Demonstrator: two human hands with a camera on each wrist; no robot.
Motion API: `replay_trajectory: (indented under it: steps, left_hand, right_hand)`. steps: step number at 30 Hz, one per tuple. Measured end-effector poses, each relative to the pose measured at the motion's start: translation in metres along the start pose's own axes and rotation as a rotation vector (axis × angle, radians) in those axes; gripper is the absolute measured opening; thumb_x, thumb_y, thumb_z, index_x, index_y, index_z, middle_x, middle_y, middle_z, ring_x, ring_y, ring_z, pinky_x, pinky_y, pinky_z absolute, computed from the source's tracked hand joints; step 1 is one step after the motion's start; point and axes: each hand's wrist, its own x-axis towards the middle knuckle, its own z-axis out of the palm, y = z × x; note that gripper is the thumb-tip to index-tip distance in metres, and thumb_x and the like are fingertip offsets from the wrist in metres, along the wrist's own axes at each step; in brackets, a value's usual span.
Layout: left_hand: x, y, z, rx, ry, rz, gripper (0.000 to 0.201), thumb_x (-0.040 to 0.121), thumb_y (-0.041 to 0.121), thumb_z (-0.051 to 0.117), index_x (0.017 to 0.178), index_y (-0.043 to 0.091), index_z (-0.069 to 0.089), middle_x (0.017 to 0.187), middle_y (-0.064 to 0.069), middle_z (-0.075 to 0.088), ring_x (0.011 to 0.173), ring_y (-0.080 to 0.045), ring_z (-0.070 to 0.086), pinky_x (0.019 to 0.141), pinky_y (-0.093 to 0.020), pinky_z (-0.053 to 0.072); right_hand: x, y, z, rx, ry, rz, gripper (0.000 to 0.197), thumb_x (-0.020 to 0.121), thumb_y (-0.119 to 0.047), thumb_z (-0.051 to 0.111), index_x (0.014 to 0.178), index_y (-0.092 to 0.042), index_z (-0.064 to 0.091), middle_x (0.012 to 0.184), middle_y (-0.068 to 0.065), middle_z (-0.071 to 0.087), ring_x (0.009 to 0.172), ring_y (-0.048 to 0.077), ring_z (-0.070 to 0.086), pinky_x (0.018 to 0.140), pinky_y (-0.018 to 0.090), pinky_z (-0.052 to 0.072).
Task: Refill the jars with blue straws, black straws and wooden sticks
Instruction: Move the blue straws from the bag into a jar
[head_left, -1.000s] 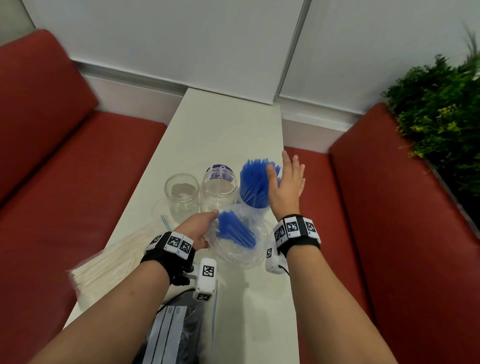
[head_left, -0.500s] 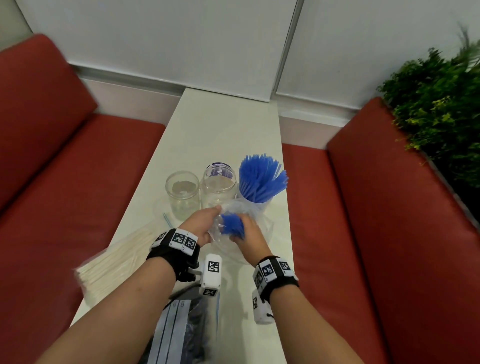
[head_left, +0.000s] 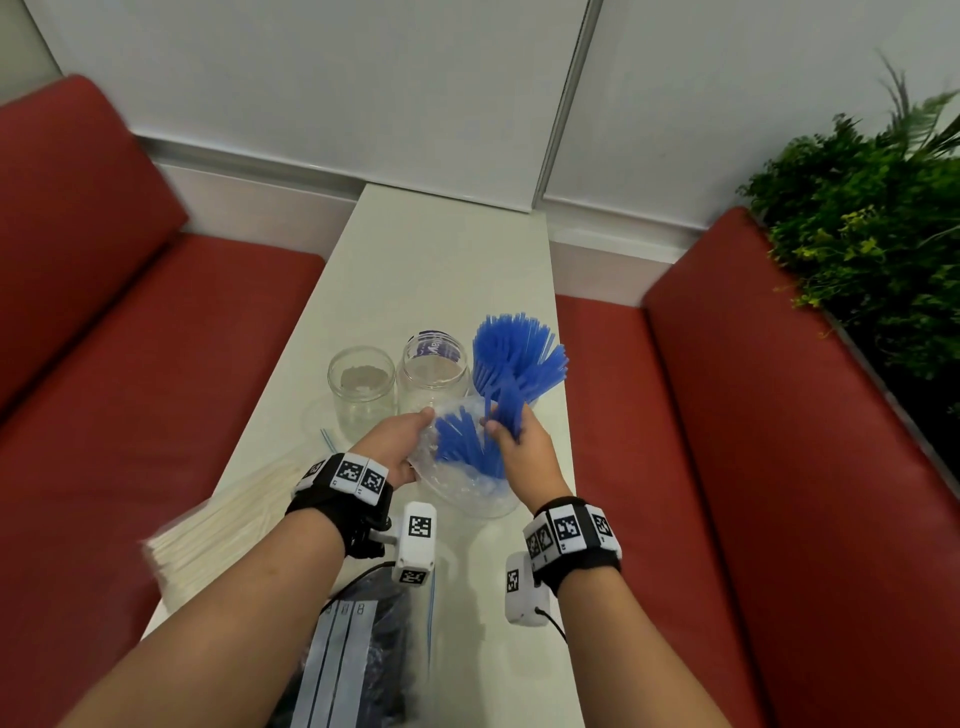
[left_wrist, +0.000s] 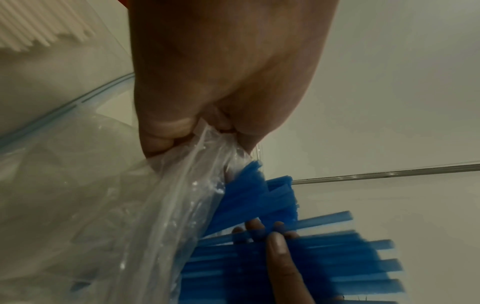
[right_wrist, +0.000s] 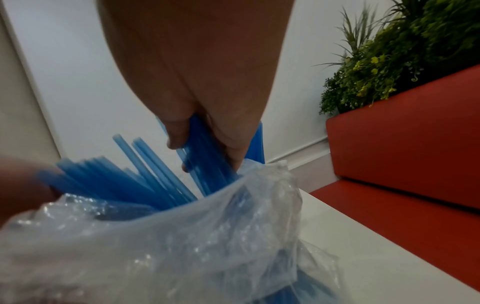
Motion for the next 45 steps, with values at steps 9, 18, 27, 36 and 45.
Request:
replay_trajectory:
  steps: [9,18,27,36,45]
  left_hand:
    - [0.002,-0.003,-0.003,0.025,-0.004,-0.005,0.037,0.106,0.032,0.053,0.128,0.005,0.063,0.117,-0.017,0.074,0.110,-0.034,0.070,0.100,-0.052,0.054]
    - [0.008,0.002,-0.003,0.027,-0.012,-0.034,0.035,0.105,0.032,0.054,0.128,0.006,0.063,0.117,-0.016,0.074,0.110,-0.034,0.070,0.100,-0.052,0.054]
    - [0.012,-0.002,0.000,0.024,-0.026,-0.047,0.038,0.107,0.034,0.052,0.131,0.006,0.061,0.123,-0.018,0.071,0.115,-0.036,0.067,0.105,-0.056,0.050]
    - [0.020,-0.001,-0.006,0.007,-0.002,-0.057,0.037,0.106,0.033,0.053,0.130,0.005,0.061,0.122,-0.019,0.071,0.114,-0.036,0.068,0.105,-0.055,0.050]
    - [0.026,-0.005,-0.004,0.034,0.017,-0.066,0.040,0.106,0.035,0.052,0.134,0.006,0.059,0.125,-0.019,0.069,0.116,-0.035,0.067,0.107,-0.055,0.048]
  right_hand:
    - [-0.004,-0.018,0.004,0.110,0.039,-0.040,0.016,0.103,-0.012,0.052,0.118,-0.014,0.045,0.108,0.000,0.061,0.103,0.012,0.064,0.086,0.019,0.049]
    - [0.007,-0.075,-0.026,0.287,0.108,-0.096,0.009,0.105,-0.011,0.048,0.113,-0.015,0.051,0.084,0.003,0.058,0.079,0.013,0.060,0.086,0.035,0.052]
    - [0.064,-0.178,-0.095,0.560,0.333,-0.424,0.012,0.104,-0.001,0.043,0.105,-0.013,0.044,0.078,0.003,0.049,0.067,0.014,0.053,0.077,0.033,0.051]
    - [0.081,-0.128,-0.094,0.431,0.439,-0.342,0.010,0.103,-0.006,0.045,0.109,-0.014,0.044,0.079,0.000,0.052,0.072,0.015,0.054,0.075,0.033,0.052]
    - [0.089,-0.113,-0.087,0.289,0.414,-0.323,0.014,0.103,-0.007,0.048,0.109,-0.020,0.048,0.088,0.008,0.057,0.072,0.007,0.059,0.074,0.024,0.054]
